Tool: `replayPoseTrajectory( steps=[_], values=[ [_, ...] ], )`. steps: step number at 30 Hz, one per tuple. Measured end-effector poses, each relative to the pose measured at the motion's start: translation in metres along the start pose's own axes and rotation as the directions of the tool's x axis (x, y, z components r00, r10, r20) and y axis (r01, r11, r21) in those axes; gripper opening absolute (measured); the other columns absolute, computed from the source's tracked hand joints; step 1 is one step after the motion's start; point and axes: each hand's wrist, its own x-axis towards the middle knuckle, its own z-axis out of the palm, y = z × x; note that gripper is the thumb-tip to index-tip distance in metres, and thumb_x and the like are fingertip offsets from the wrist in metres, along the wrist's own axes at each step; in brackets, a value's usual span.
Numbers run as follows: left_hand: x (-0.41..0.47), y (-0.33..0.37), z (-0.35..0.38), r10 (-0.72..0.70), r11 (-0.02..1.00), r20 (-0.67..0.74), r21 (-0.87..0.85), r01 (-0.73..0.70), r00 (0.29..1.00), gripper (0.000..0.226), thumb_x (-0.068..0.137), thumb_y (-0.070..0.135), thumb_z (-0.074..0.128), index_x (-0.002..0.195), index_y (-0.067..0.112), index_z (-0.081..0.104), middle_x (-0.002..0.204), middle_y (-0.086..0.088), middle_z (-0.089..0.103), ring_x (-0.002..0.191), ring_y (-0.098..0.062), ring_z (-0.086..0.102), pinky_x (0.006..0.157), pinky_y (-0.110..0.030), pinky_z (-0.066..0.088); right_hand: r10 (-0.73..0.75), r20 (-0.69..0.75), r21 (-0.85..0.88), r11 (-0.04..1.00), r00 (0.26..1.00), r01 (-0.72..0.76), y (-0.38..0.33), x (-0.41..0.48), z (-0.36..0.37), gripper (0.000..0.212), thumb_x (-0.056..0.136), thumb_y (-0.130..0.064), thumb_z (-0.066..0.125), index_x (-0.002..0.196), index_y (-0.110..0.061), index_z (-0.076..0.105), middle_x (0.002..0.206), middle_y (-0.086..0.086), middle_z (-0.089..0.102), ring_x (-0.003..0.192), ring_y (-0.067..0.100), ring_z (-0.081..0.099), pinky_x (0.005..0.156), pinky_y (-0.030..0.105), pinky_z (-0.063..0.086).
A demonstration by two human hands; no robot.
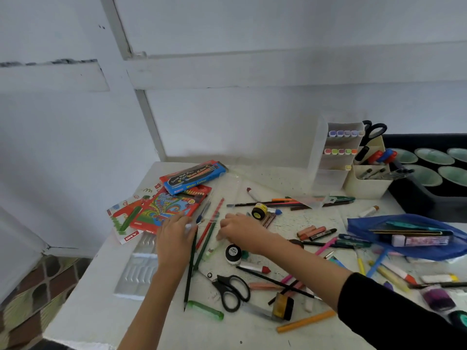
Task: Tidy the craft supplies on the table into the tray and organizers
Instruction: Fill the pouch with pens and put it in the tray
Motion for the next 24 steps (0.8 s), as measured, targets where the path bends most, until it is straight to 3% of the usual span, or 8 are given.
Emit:
replayPoseTrajectory(
  steps=[3, 6, 8, 11, 14, 18, 20, 24],
  values=[
    [-0.003, 0.014, -0.004, 0.078, 0.994, -0.055, -0.075, -0.082, 0.995, 0.019, 0.083, 0.016, 0.069, 0.100, 0.008, 0.072, 0.104, -0.007, 0.069, 0.098, -0.026, 0.061, 0.088, -0.045, 0.049, -0.023, -0.021, -0.020, 1.000, 1.000, 0.023, 0.003, -0.002, 0.001, 0.029, 0.088, -0.002, 0.057, 0.115, -0.009, 0.062, 0.106, 0.009, 0.059, 0.101, 0.024, 0.048, 0.081, 0.033, 0.043],
    [0.000, 0.035, -0.010, 0.106, 0.972, -0.119, -0.199, -0.128, 0.987, 0.017, 0.083, 0.011, 0.069, 0.099, 0.008, 0.072, 0.100, -0.005, 0.070, 0.093, -0.021, 0.062, 0.085, -0.036, 0.049, 0.088, -0.164, 0.238, 0.970, 0.983, -0.048, 0.009, -0.019, -0.011, 0.018, 0.089, -0.007, 0.056, 0.106, -0.004, 0.061, 0.101, 0.011, 0.058, 0.098, 0.022, 0.051, 0.077, 0.031, 0.047],
    [0.007, 0.057, -0.015, 0.095, 0.942, -0.150, -0.305, -0.137, 0.984, 0.017, 0.085, 0.011, 0.066, 0.102, 0.010, 0.071, 0.101, -0.002, 0.070, 0.094, -0.018, 0.062, 0.086, -0.036, 0.050, 0.237, -0.251, 0.432, 0.895, 0.939, -0.111, 0.014, -0.039, -0.029, 0.015, 0.086, -0.007, 0.058, 0.101, -0.004, 0.058, 0.096, 0.008, 0.059, 0.087, 0.017, 0.052, 0.072, 0.024, 0.043],
    [0.014, 0.103, -0.013, 0.108, 0.888, -0.181, -0.424, -0.177, 0.977, 0.016, 0.086, 0.006, 0.064, 0.101, 0.010, 0.069, 0.098, 0.001, 0.066, 0.095, -0.018, 0.059, 0.085, -0.033, 0.046, 0.465, -0.353, 0.640, 0.753, 0.812, -0.153, 0.029, -0.079, -0.055, 0.021, 0.081, -0.005, 0.065, 0.096, -0.008, 0.051, 0.081, 0.002, 0.058, 0.068, 0.012, 0.053, 0.062, 0.019, 0.045],
    [0.010, 0.158, 0.001, 0.230, 0.821, -0.107, -0.513, -0.252, 0.967, 0.017, 0.086, 0.007, 0.062, 0.101, 0.014, 0.068, 0.096, 0.005, 0.063, 0.094, -0.015, 0.058, 0.084, -0.032, 0.047, 0.653, -0.386, 0.773, 0.614, 0.652, -0.158, 0.052, -0.133, -0.074, 0.026, 0.077, -0.001, 0.067, 0.094, -0.009, 0.050, 0.077, 0.004, 0.062, 0.064, 0.009, 0.060, 0.062, 0.021, 0.052],
    [-0.007, 0.223, 0.030, 0.482, 0.720, 0.022, -0.579, -0.382, 0.876, 0.013, 0.085, 0.010, 0.065, 0.096, 0.016, 0.068, 0.094, 0.006, 0.063, 0.090, -0.010, 0.059, 0.080, -0.016, 0.045, 0.849, -0.236, 0.923, 0.348, 0.472, -0.166, 0.081, -0.213, -0.085, 0.021, 0.080, 0.002, 0.067, 0.089, -0.011, 0.053, 0.083, 0.018, 0.065, 0.075, 0.028, 0.067, 0.070, 0.036, 0.057],
    [-0.018, 0.251, 0.044, 0.562, 0.676, 0.073, -0.614, -0.407, 0.824, 0.011, 0.085, 0.016, 0.067, 0.095, 0.018, 0.068, 0.093, 0.009, 0.064, 0.090, -0.006, 0.058, 0.081, -0.013, 0.043, 0.898, -0.179, 0.968, 0.234, 0.402, -0.090, 0.089, -0.247, -0.086, 0.015, 0.085, 0.003, 0.061, 0.088, -0.010, 0.054, 0.083, 0.017, 0.065, 0.074, 0.027, 0.069, 0.070, 0.034, 0.057],
    [-0.037, 0.288, 0.064, 0.613, 0.663, 0.156, -0.634, -0.397, 0.774, 0.020, 0.082, 0.025, 0.071, 0.102, 0.022, 0.068, 0.099, 0.012, 0.060, 0.093, 0.000, 0.051, 0.077, 0.000, 0.034, 0.952, -0.184, 0.980, 0.195, 0.245, -0.021, 0.096, -0.304, -0.081, 0.014, 0.084, 0.008, 0.060, 0.086, -0.006, 0.056, 0.081, 0.018, 0.064, 0.068, 0.023, 0.069, 0.064, 0.028, 0.058]
  ],
)
